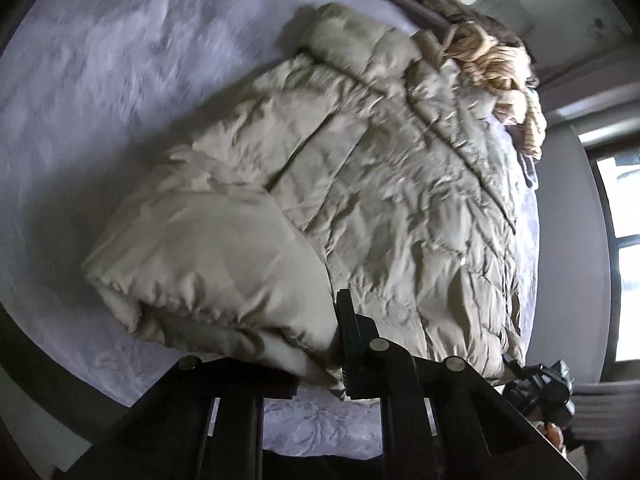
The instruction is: Fold large clothes
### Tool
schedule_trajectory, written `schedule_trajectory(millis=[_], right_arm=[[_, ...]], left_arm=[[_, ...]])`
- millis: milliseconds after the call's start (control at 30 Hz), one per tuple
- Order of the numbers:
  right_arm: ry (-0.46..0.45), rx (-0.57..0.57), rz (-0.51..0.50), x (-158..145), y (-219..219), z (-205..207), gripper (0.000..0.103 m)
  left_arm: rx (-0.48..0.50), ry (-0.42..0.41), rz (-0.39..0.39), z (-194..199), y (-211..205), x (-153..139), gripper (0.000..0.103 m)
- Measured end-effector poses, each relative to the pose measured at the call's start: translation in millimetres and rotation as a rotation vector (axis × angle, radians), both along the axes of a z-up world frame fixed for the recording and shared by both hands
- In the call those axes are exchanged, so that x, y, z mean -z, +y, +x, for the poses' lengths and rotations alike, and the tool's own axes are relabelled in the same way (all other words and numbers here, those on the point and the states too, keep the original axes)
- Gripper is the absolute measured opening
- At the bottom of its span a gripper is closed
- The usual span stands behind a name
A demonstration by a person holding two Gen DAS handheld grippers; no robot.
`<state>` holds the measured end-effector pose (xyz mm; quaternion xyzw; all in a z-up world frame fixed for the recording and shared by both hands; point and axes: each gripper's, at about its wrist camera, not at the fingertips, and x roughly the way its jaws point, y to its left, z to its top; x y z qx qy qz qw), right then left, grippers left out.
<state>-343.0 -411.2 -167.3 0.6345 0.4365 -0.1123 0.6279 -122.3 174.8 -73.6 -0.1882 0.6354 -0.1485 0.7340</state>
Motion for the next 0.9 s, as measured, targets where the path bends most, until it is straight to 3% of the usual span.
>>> schedule_trajectory(millis=[267,433,900], right_arm=[[0.003,-0.113,-0.139,-32,2,27,0.008],[-0.017,-0.200,-0.212,-55,-2,53,0.008],[-0.203,-0.381,-0.414,-143,-30,172,0.008]], left_arm=[[0.065,-0.120,0.018,14,-15,-36,0.016],[0.040,-0.151,0.001,33,-20,-54,0.016],[-0.059,-0.356,0.052,135,-68,-130,0.016]])
